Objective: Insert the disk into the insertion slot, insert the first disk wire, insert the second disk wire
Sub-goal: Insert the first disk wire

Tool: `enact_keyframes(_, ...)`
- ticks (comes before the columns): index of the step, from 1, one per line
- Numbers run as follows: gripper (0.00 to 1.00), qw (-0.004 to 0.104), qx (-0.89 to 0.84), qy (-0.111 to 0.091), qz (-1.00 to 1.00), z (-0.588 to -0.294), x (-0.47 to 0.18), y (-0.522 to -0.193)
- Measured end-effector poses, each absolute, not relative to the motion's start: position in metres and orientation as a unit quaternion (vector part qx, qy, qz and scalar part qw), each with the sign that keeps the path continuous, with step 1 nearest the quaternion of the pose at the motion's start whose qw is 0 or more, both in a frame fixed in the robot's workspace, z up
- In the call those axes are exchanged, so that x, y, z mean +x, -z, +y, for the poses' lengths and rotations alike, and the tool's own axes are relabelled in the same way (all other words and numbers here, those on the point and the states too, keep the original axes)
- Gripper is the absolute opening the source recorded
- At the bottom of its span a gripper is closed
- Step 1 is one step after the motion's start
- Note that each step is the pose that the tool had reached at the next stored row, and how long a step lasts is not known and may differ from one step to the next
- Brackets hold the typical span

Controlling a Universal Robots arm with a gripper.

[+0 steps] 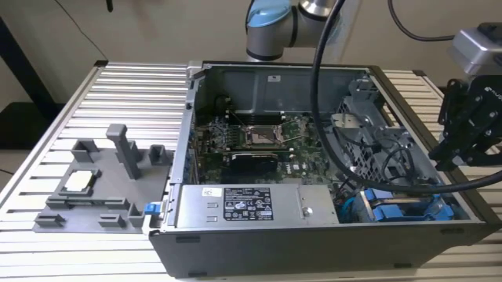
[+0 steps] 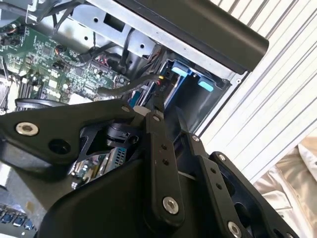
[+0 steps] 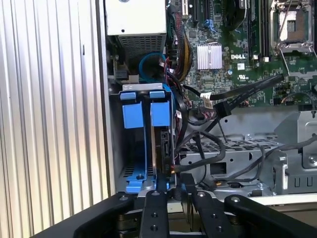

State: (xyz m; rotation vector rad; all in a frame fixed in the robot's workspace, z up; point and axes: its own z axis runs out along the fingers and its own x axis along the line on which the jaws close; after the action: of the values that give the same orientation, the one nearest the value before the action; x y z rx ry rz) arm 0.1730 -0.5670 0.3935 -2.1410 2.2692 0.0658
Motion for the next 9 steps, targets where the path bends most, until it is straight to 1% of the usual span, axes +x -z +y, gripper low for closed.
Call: enact_keyframes(9, 0.27, 0.011, -0.686, -0.021, 0.727, -0.536, 0.173, -0.393)
